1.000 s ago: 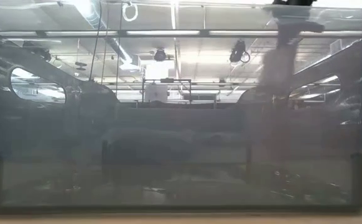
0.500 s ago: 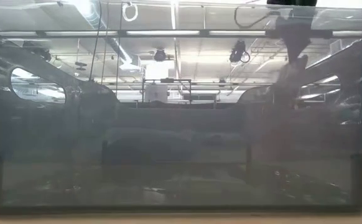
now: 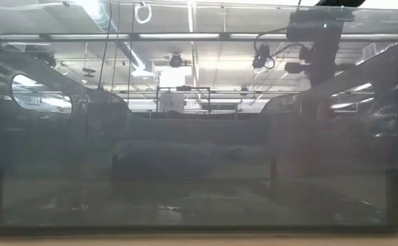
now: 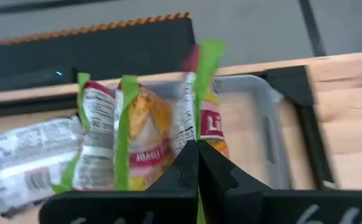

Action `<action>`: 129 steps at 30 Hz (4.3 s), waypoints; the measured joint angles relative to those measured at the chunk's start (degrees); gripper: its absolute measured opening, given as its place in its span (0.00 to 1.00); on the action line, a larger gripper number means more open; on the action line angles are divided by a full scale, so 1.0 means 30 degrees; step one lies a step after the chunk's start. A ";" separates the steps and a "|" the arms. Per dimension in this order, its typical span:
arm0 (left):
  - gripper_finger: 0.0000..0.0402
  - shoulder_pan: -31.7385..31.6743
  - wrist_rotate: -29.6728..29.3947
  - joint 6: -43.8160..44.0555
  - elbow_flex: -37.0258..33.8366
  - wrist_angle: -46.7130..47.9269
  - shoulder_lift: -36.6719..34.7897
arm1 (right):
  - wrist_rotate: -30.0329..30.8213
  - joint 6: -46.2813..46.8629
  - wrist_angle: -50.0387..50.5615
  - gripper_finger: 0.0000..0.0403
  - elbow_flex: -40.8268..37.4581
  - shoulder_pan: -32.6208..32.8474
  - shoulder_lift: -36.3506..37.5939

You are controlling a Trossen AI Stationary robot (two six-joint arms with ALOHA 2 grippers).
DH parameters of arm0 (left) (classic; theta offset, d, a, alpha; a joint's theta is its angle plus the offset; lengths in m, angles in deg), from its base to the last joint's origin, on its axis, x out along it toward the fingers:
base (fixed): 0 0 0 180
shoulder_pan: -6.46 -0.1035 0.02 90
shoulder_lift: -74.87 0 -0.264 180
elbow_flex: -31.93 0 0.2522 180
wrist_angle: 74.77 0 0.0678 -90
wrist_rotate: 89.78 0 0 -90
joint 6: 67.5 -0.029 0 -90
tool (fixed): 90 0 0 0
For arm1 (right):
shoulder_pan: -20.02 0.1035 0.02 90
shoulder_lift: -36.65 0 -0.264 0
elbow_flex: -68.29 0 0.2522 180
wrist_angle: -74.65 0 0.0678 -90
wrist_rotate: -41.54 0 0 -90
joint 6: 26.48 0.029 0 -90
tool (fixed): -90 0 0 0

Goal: Sort Maruchan noodles
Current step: Put the green noodle pack into the top transparent bin

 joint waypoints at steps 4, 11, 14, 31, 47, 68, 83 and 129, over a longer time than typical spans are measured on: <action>0.36 0.0583 -0.0086 0.1070 0.0000 0.0205 -0.0007 | -0.0082 0.0296 -0.3063 0.01 -0.1689 0.0313 -0.0012; 0.36 0.1815 -0.0057 0.3495 0.0000 0.2214 -0.0007 | -0.0242 0.1768 -0.5746 0.02 -0.3723 0.0831 -0.0007; 0.36 0.2042 -0.0058 0.4141 0.0000 0.3326 -0.0007 | 0.0199 0.2127 -0.5750 0.04 -0.4161 0.0955 -0.0007; 0.36 0.5043 0.4447 1.2198 0.0000 0.8207 0.0146 | 0.0866 -0.0572 -0.7140 0.21 -0.3731 0.1829 0.0987; 0.37 1.2023 0.3540 1.8122 -0.0029 0.9493 0.5331 | 0.7150 -0.8970 -1.6525 0.25 -0.3555 1.3371 0.2346; 0.41 0.3271 0.5265 -0.3446 -0.4813 1.0736 0.6856 | 0.7606 -1.0883 -1.6900 0.27 -0.2951 1.8429 0.3148; 0.41 0.0879 0.6620 -0.9872 -0.9569 0.5749 0.7890 | 0.7524 -0.8904 -1.5061 0.41 -0.2951 1.9736 0.3119; 0.39 0.3115 1.0805 -0.2638 -1.1665 0.3851 0.7366 | 0.6448 -0.8659 -1.4178 0.40 -0.2951 1.9706 0.3112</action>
